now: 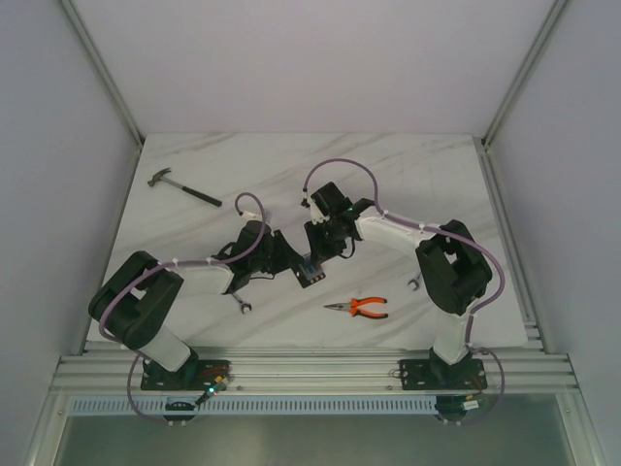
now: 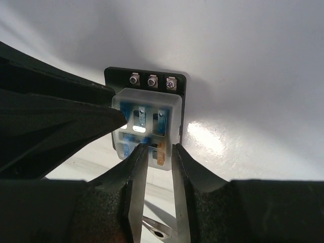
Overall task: Snap on the fuse box
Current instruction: Close the fuse box cover on the fuse box base.
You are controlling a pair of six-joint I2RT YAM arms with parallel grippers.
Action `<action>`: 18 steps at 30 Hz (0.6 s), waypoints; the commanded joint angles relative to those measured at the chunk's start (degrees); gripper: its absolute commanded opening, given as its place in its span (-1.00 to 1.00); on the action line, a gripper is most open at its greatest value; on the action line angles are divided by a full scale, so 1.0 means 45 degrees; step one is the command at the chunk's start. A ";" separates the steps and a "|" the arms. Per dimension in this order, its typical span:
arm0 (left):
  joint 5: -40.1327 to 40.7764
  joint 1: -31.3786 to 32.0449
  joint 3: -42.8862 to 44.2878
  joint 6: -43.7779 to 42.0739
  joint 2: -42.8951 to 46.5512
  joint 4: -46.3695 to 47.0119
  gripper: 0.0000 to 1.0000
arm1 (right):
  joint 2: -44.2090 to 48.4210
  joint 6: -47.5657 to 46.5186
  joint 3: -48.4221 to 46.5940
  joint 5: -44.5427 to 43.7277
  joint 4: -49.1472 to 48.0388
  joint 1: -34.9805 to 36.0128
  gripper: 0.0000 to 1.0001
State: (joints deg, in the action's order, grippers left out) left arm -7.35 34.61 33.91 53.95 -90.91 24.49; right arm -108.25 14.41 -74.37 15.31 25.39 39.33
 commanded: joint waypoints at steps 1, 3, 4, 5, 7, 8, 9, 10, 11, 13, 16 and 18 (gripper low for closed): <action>0.0151 0.0214 -0.0259 -0.0469 -0.0203 -0.1839 -0.30 | -0.0601 -0.0260 0.0290 -0.1825 -0.0224 0.0672 -0.33; 0.0192 0.0224 -0.0225 -0.0472 -0.0101 -0.1833 -0.30 | 0.0223 -0.0029 0.0491 -0.1863 -0.0389 0.0681 -0.27; 0.0189 0.0220 -0.0212 -0.0474 -0.0084 -0.1845 -0.30 | 0.0614 0.0055 0.0630 -0.1860 -0.0405 0.0692 -0.23; 0.0184 0.0219 -0.0207 -0.0480 -0.0084 -0.1833 -0.30 | 0.0922 0.0092 0.0745 -0.1825 -0.0382 0.0693 -0.19; 0.0156 0.0219 -0.0173 -0.0496 -0.0078 -0.1842 -0.30 | 0.1310 0.0124 0.1011 -0.1708 -0.0307 0.0710 -0.12; 0.0141 0.0214 -0.0173 -0.0494 -0.0093 -0.1833 -0.30 | 0.1405 0.0150 0.1135 -0.1665 -0.0301 0.0730 -0.10; 0.0127 0.0218 -0.0190 -0.0499 -0.0098 -0.1844 -0.30 | 0.1446 0.0182 0.1243 -0.1603 -0.0294 0.0759 -0.10; 0.0112 0.0219 -0.0221 -0.0495 -0.0093 -0.1833 -0.30 | 0.1417 0.0203 0.1310 -0.1571 -0.0300 0.0794 -0.09; 0.0123 0.0219 -0.0244 -0.0477 -0.0093 -0.1847 -0.30 | 0.1335 0.0230 0.1365 -0.1565 -0.0323 0.0835 -0.09; 0.0111 0.0217 -0.0314 -0.0433 -0.0089 -0.1840 -0.31 | 0.1098 0.0280 0.1353 -0.1519 -0.0383 0.0943 -0.08; 0.0105 0.0241 -0.0413 -0.0369 -0.0070 -0.1834 -0.36 | 0.0791 0.0341 0.1336 -0.1286 -0.0583 0.1069 -0.03; 0.0065 0.0257 -0.0473 -0.0334 -0.0073 -0.1833 -0.38 | 0.0551 0.0332 0.1299 -0.1222 -0.0613 0.1138 -0.01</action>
State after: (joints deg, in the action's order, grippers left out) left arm -6.76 35.07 33.95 53.93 -90.30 23.81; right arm -103.57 15.31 -69.14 9.47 23.70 43.48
